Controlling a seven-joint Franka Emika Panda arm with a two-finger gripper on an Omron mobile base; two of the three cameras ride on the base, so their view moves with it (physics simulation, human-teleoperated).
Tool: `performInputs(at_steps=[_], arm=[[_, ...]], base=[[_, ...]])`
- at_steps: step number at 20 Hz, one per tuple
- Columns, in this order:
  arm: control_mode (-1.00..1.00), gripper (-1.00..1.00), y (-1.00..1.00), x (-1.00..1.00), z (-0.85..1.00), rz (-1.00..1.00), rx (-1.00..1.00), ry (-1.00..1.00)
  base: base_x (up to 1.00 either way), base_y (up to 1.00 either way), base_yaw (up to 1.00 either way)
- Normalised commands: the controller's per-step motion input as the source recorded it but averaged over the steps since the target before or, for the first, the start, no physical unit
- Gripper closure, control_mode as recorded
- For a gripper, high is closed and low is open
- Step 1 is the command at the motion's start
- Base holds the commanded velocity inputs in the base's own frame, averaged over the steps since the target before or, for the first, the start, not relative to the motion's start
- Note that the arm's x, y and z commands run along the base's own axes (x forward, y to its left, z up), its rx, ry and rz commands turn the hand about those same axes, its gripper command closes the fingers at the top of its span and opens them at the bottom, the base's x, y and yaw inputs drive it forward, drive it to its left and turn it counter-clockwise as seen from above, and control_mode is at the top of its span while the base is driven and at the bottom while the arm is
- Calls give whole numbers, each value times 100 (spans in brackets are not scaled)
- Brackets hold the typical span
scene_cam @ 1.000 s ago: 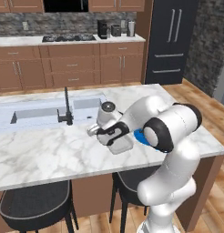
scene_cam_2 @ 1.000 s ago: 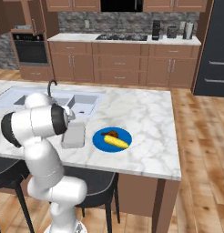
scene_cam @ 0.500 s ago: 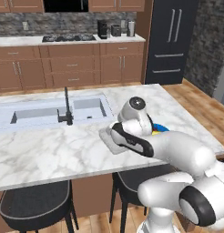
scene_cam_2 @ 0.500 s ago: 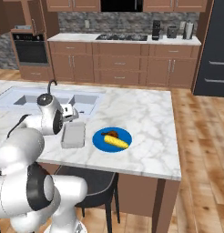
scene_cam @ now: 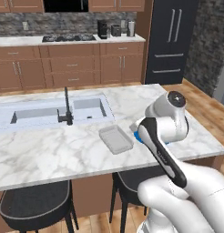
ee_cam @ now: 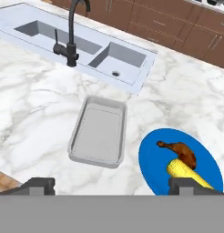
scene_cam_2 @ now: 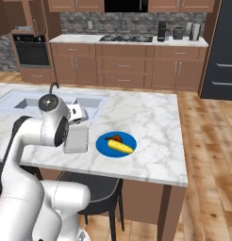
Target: Retrieve the tupperware and aluminum foil from the cabinet and place them on the dining counter near the plate with corn and chicken drumstick to prepare for storing leftovers.
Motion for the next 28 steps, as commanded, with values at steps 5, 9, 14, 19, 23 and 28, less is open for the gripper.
performInputs(at_steps=[5, 9, 14, 19, 23, 28], arm=[[-100, -100, -39, -68, 100, 0, 0, 7], [-100, -100, -14, -99, 98, 0, -5, 9], [-100, -100, 0, -100, 59, 0, -11, 2], [100, -100, 2, -60, -2, 0, -7, 0], [100, -100, 0, 0, 0, 0, 0, 0], [100, -100, 0, 0, 0, 0, 0, 0]], base=[[0, 0, 0], [0, 0, 0], [0, 0, 0], [-40, 11, 1], [-99, 76, 18], [-41, 100, 28]])
